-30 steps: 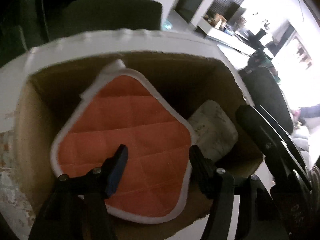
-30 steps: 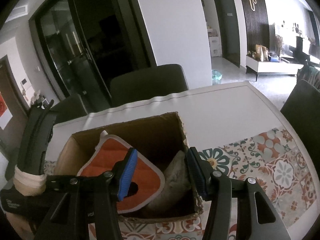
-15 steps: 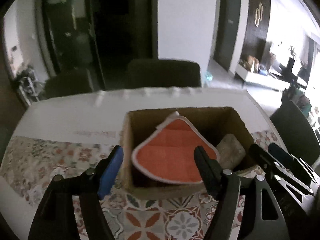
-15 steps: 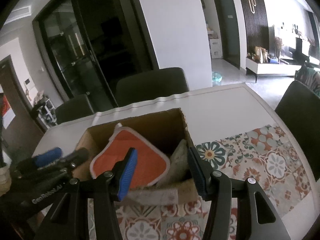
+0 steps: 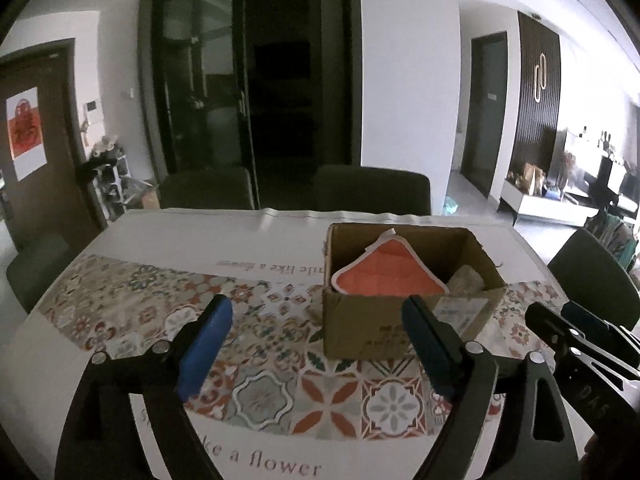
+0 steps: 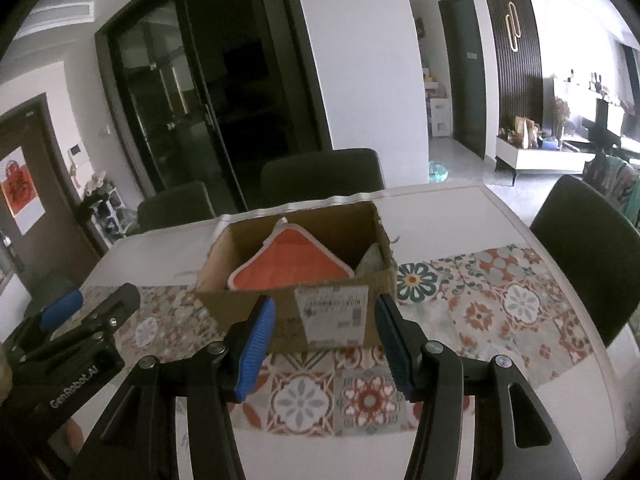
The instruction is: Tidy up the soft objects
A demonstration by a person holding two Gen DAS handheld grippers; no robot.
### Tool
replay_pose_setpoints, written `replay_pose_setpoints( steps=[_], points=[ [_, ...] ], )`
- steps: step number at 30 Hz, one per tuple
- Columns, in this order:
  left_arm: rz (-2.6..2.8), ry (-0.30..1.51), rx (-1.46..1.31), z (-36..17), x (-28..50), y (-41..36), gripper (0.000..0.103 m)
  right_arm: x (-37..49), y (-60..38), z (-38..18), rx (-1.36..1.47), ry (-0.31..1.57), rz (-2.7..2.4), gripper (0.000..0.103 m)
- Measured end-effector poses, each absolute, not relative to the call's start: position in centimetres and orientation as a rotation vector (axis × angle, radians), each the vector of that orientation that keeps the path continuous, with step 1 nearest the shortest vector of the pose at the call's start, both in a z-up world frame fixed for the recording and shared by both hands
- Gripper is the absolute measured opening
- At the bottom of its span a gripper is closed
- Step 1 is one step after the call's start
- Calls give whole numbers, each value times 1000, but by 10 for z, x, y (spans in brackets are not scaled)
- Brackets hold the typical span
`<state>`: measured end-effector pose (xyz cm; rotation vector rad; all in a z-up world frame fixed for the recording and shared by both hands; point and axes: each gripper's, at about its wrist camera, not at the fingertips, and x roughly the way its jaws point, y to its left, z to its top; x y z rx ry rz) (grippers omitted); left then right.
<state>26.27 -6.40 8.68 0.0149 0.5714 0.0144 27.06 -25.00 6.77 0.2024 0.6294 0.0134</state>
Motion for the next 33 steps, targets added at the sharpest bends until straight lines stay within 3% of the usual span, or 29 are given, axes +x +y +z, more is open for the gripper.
replay_pose_setpoints(
  steps=[3,6,13,16,33],
  points=[
    [36,525,17,92,234,-58,95,242,-245,74,180,608,6,54],
    [51,474,28,100,203,-54,97,220,-242,80,163,590,-6,66],
    [49,408,37,110,150,-47,103,161,-237,95,113,508,-66,67],
    [31,392,28,111,132,-44,103,143,-236,99,104,485,-88,73],
    [44,313,46,119,81,-41,103,96,-235,102,115,428,-93,74]
  ],
)
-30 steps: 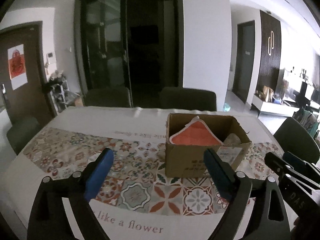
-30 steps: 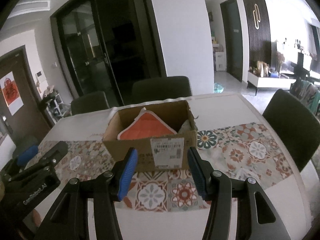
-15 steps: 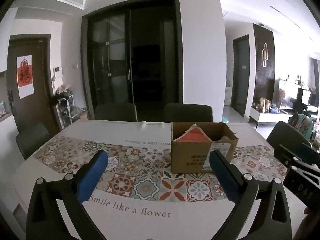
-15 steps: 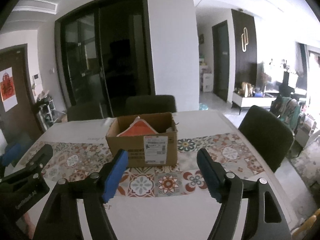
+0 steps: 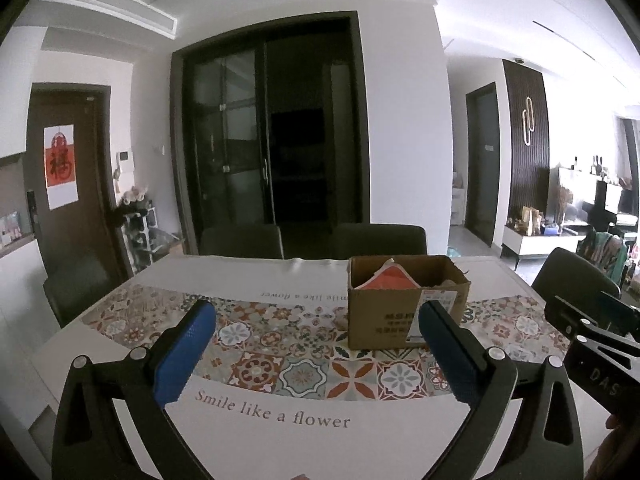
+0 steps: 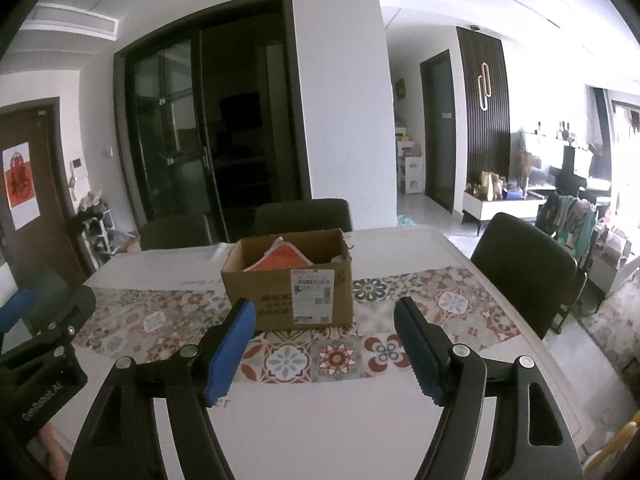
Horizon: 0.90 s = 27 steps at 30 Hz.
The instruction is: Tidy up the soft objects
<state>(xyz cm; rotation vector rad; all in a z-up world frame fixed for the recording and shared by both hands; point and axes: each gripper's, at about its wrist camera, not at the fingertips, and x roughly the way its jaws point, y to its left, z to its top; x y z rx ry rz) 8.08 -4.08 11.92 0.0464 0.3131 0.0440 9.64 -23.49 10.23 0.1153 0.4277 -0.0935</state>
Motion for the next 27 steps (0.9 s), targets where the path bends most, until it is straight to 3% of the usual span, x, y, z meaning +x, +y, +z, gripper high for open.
replay_pose_setpoints(
  steps=[27],
  points=[
    [7,332,29,110,90,-41,103,100,-234,91,118,451,-87,73]
  ],
)
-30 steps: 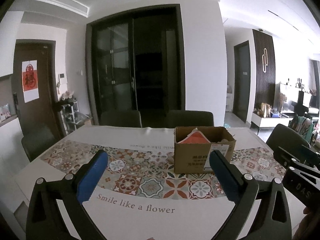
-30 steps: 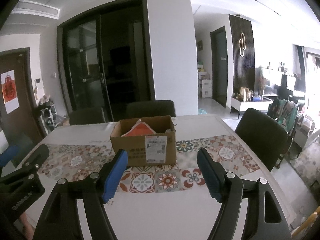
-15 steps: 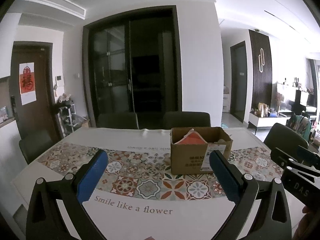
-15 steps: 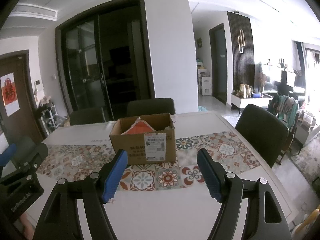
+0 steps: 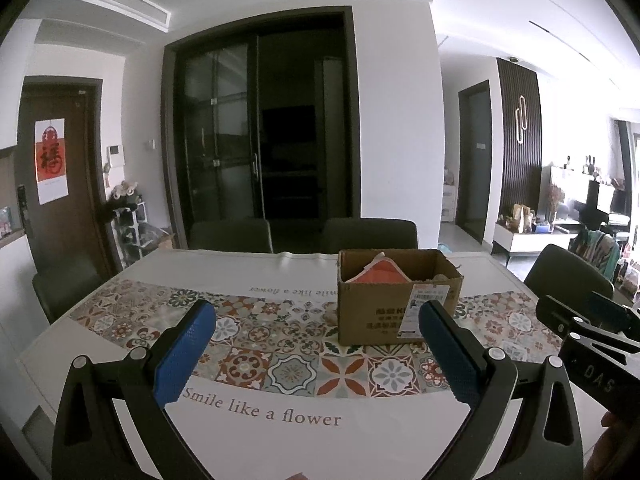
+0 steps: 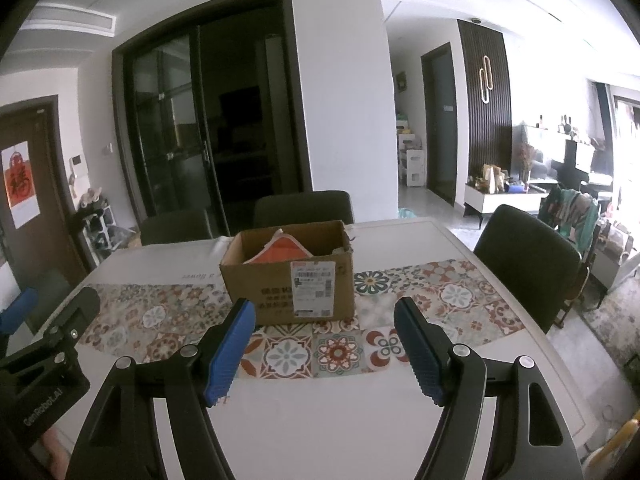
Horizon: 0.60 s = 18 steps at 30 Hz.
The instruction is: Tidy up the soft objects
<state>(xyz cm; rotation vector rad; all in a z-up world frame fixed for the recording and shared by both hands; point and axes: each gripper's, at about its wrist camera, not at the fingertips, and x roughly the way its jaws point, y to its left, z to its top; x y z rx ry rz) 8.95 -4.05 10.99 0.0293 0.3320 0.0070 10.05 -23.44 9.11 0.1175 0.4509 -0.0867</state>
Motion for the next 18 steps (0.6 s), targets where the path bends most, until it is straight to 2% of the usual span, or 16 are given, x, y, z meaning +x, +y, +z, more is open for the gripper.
replay_pose_setpoints(
  steps=[18],
  points=[
    [6,333,32,105,90,-41,103,102,-236,87,126,462,-85,73]
  ],
)
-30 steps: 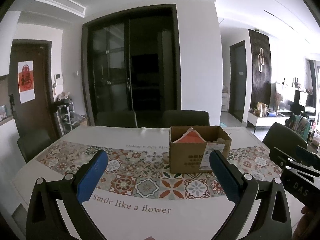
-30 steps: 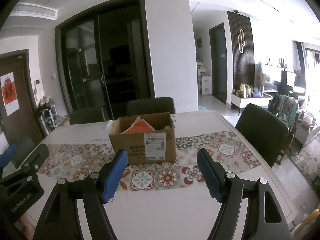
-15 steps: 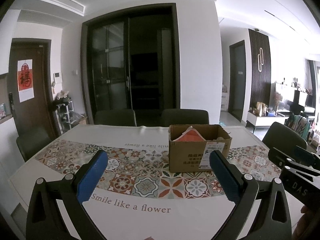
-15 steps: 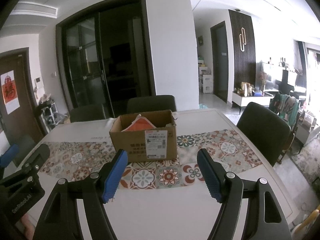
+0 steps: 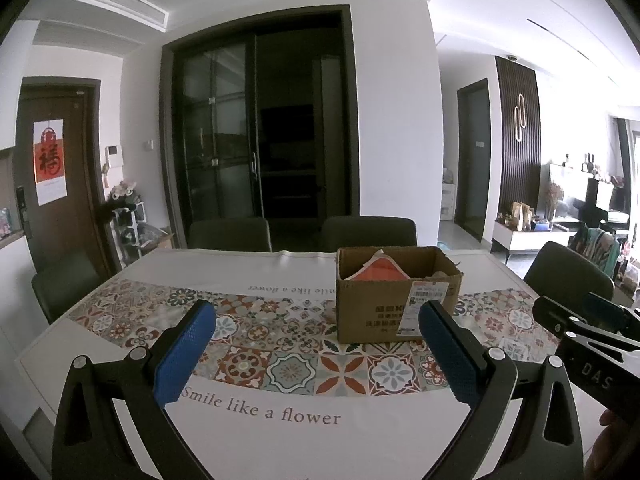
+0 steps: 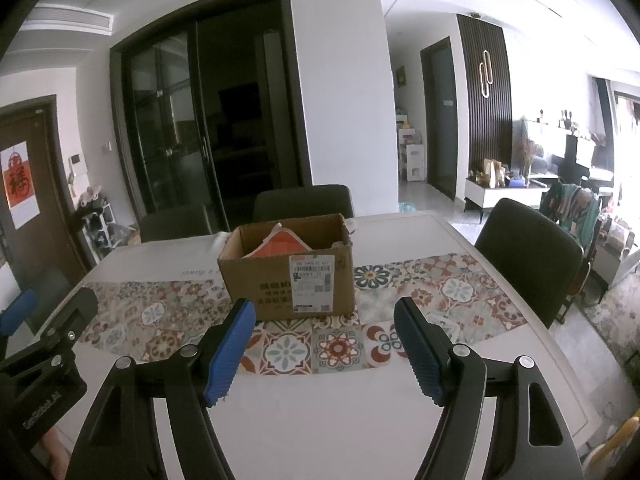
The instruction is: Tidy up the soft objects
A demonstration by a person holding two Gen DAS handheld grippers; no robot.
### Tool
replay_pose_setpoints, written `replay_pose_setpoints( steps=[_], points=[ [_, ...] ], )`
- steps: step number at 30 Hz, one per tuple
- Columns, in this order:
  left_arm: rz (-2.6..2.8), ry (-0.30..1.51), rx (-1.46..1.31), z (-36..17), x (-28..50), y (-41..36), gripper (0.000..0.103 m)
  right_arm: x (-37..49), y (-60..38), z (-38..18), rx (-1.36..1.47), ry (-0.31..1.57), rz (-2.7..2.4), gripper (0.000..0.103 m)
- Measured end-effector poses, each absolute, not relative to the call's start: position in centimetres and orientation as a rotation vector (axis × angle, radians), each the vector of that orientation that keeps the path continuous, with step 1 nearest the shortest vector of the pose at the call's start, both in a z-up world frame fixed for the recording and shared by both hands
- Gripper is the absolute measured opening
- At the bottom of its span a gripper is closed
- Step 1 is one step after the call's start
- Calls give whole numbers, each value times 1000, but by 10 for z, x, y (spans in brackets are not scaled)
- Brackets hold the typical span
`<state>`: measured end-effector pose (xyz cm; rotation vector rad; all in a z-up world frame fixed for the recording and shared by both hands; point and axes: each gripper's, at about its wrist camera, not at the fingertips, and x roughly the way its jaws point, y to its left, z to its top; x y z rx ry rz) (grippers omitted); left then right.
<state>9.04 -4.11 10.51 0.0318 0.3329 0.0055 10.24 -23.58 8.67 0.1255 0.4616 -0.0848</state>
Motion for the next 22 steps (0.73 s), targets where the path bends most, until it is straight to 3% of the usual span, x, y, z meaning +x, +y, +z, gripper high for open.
replay_pose_setpoints(
  steps=[22],
  points=[
    [1,335,28,104,90,-41,103,103,-235,78,129,469,-79,73]
  ],
)
